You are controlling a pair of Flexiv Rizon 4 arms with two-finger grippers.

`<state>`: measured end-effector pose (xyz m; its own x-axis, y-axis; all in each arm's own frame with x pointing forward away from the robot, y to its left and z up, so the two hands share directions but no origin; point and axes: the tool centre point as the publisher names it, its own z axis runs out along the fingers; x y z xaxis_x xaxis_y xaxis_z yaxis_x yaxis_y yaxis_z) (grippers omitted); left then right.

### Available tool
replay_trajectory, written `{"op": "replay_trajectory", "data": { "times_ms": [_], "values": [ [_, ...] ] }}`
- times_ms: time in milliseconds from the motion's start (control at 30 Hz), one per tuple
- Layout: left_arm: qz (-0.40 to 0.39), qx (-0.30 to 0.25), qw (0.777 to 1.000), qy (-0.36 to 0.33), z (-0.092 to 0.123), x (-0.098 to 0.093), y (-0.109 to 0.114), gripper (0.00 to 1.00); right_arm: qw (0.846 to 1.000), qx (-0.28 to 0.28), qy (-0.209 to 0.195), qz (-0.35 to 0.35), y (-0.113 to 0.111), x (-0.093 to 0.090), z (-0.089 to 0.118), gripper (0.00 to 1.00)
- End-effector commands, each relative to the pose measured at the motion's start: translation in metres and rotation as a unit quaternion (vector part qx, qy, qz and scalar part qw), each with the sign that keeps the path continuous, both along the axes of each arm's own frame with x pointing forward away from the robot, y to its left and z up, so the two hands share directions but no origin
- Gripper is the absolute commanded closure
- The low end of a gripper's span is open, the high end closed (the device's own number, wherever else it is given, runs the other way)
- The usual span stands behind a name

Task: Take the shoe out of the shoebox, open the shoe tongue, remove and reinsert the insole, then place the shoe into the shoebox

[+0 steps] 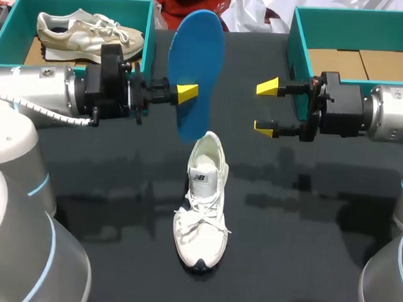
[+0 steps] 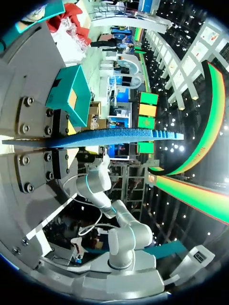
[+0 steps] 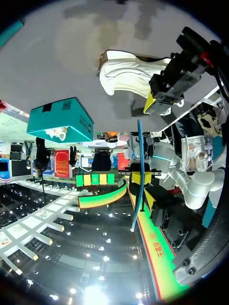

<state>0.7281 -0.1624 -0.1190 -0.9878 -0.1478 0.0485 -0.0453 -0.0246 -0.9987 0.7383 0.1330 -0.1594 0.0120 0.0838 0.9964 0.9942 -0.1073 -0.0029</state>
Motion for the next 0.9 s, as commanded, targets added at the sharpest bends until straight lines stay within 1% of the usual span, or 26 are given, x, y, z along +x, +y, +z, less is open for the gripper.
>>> {"op": "replay_trajectory", "data": {
  "times_ms": [33, 100, 133, 200, 267, 300, 333, 667, 733, 900],
  "values": [
    [-0.035, -0.039, 0.990, -0.134, -0.003, -0.010, 0.002, 1.00, 1.000, -0.001, 0.000, -0.001, 0.001, 0.000, 0.000, 0.00],
    [-0.031, -0.034, 0.986, -0.162, -0.004, -0.010, 0.002, 1.00, 1.000, -0.001, 0.000, -0.001, 0.001, 0.000, 0.000, 0.00],
    [-0.054, -0.042, 0.980, -0.184, -0.004, -0.013, 0.003, 1.00, 1.000, -0.001, 0.000, -0.001, 0.001, 0.000, 0.000, 0.00],
    [-0.055, -0.033, 0.975, -0.213, -0.003, -0.013, 0.002, 1.00, 1.000, -0.001, 0.000, -0.001, 0.001, 0.000, 0.000, 0.00],
    [-0.075, -0.035, 0.963, -0.257, -0.002, -0.014, 0.003, 1.00, 1.000, -0.001, 0.000, -0.001, 0.001, 0.000, 0.000, 0.00],
    [-0.100, -0.035, 0.951, -0.292, -0.003, -0.016, 0.003, 1.00, 1.000, -0.001, 0.000, -0.001, 0.001, 0.000, 0.000, 0.00],
    [-0.114, -0.044, 0.933, -0.338, -0.006, -0.019, 0.006, 1.00, 1.000, -0.001, 0.000, -0.001, 0.001, 0.000, 0.000, 0.00],
    [-0.114, -0.044, 0.933, -0.338, -0.006, -0.019, 0.006, 1.00, 1.000, -0.001, 0.000, -0.001, 0.001, 0.000, 0.000, 0.00],
    [-0.109, -0.029, 0.917, -0.383, -0.003, -0.023, 0.007, 1.00, 1.000, -0.001, 0.000, -0.001, 0.001, 0.000, 0.000, 0.00],
    [-0.118, -0.025, 0.875, -0.468, 0.007, -0.026, 0.010, 1.00, 1.000, -0.001, 0.000, -0.001, 0.001, 0.000, 0.000, 0.00]
  ]
}}
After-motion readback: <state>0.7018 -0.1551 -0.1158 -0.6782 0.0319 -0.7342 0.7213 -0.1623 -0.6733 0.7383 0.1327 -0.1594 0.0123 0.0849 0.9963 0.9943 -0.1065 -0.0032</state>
